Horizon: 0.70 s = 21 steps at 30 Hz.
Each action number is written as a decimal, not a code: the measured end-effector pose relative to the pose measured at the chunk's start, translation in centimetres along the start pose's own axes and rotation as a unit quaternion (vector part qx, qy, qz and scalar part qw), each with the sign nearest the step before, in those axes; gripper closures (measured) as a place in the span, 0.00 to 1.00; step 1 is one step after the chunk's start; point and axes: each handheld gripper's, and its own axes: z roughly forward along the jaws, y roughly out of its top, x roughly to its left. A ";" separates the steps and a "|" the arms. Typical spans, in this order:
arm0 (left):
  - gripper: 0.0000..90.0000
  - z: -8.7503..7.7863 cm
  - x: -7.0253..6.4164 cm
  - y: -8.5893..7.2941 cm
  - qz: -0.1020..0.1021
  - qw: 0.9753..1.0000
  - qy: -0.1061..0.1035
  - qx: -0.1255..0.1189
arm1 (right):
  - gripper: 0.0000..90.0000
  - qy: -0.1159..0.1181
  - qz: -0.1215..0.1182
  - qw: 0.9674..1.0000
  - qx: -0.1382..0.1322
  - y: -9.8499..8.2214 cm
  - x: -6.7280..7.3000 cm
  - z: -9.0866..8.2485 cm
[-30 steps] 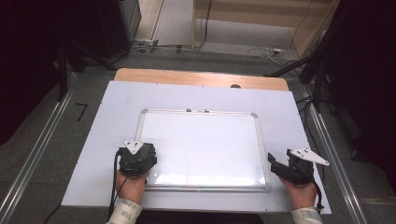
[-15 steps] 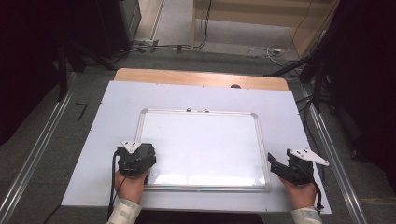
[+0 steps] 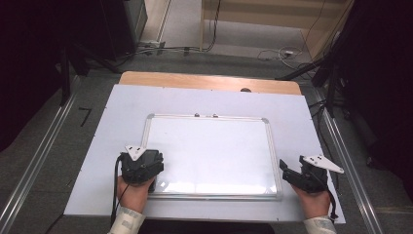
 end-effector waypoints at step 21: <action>0.23 -1.1 1.0 1.3 0.013 0.998 -0.056 -0.020 | 0.26 -0.001 0.002 1.000 -0.001 0.0 -0.1 -0.2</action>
